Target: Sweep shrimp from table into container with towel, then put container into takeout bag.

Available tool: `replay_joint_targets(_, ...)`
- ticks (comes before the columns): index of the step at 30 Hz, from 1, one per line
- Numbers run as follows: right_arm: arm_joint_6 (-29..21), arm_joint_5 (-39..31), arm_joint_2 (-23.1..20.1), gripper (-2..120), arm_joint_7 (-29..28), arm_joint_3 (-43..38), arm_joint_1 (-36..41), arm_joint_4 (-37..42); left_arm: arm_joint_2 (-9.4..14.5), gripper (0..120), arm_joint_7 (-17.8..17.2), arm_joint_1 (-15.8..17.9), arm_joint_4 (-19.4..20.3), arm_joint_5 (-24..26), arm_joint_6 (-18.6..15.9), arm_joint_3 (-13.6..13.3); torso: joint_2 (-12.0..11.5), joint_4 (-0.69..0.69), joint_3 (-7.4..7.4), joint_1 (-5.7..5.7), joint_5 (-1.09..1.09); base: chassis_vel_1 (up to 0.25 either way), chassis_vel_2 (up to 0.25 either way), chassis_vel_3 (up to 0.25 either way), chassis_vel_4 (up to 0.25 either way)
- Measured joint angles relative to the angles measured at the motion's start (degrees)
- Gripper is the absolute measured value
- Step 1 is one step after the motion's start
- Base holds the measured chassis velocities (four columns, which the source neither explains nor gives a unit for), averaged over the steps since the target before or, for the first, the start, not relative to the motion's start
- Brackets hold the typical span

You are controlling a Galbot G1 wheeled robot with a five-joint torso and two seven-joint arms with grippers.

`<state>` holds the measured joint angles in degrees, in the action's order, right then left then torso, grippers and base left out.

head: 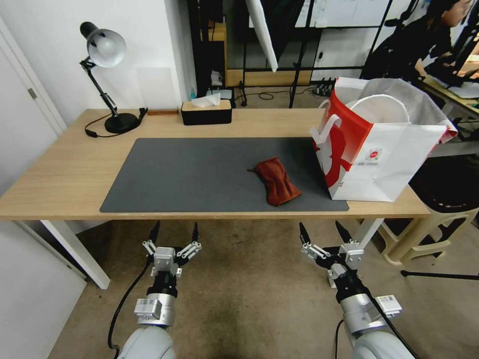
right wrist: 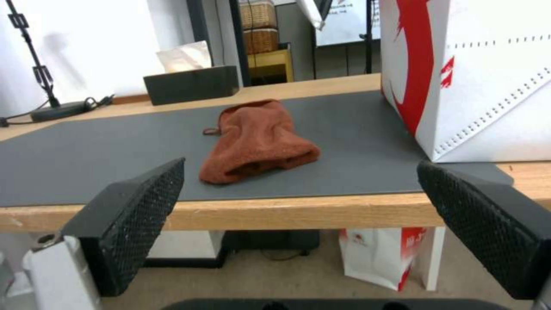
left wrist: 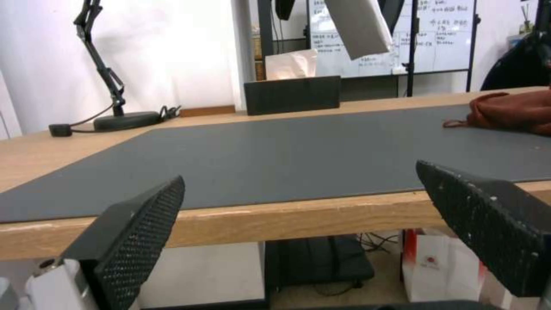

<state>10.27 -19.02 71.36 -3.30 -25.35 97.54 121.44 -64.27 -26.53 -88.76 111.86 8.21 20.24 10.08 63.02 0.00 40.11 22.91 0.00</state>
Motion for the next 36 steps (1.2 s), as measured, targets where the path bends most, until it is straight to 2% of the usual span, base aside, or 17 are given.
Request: replay_joint_targets(36,0.0,0.2,0.1,100,0.1,0.1,-0.1,-0.1,0.3,100,0.1,0.3,-0.1,0.4,-0.2,-0.1,0.0,0.0,0.0,0.01,0.0,0.0,0.0,0.0,0.0)
